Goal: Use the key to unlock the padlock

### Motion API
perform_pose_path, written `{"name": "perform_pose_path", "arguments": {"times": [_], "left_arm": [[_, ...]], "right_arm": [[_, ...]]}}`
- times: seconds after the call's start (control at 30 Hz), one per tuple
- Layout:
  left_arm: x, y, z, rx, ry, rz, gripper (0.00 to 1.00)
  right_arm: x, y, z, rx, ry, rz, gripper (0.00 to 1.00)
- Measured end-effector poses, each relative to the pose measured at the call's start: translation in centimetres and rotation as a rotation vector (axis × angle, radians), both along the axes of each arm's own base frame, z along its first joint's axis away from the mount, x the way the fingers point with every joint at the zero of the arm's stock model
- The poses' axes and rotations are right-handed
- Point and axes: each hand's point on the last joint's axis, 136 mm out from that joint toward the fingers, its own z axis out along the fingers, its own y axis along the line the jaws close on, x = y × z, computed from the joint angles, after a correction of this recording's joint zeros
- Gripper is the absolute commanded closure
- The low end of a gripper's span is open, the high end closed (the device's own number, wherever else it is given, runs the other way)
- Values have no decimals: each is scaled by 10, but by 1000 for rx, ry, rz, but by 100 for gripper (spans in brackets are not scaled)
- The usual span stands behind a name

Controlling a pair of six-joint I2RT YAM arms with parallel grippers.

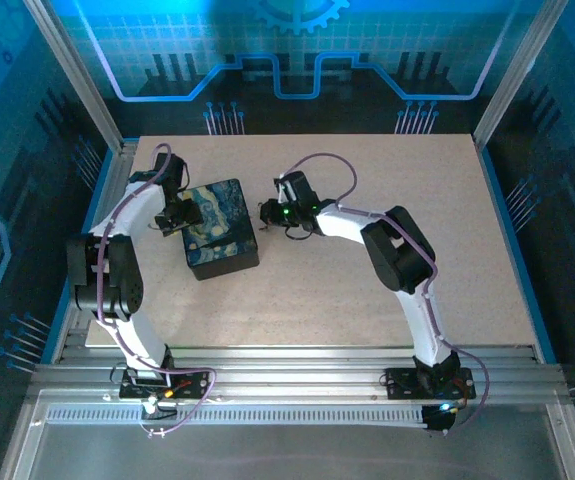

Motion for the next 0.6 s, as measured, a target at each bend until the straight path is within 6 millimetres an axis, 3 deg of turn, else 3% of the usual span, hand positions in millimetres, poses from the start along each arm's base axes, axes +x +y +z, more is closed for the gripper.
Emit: {"name": "perform_pose_path", "arguments": {"times": [0.17,0.3,0.37,0.43,0.6], "left_arm": [[0,-2,1,-14,-1,-3,43],[2,-7,1,-45,-7,-13,42],[4,-12,0,-69,-7,-25,42],[6,-17,0,-91,-9,-42,42],[13,-40,-1,-128,-29,-108,41]], "right_arm": [[0,-16,0,-46,-12,-15,94],[-15,-50,0,-105,15,-48,83],[-21,-77,-1,-131,25,-80,72],[-26,-111,-4,-168,40,-129,55],[-40,-187,-6,-254,61,-238,40]]}}
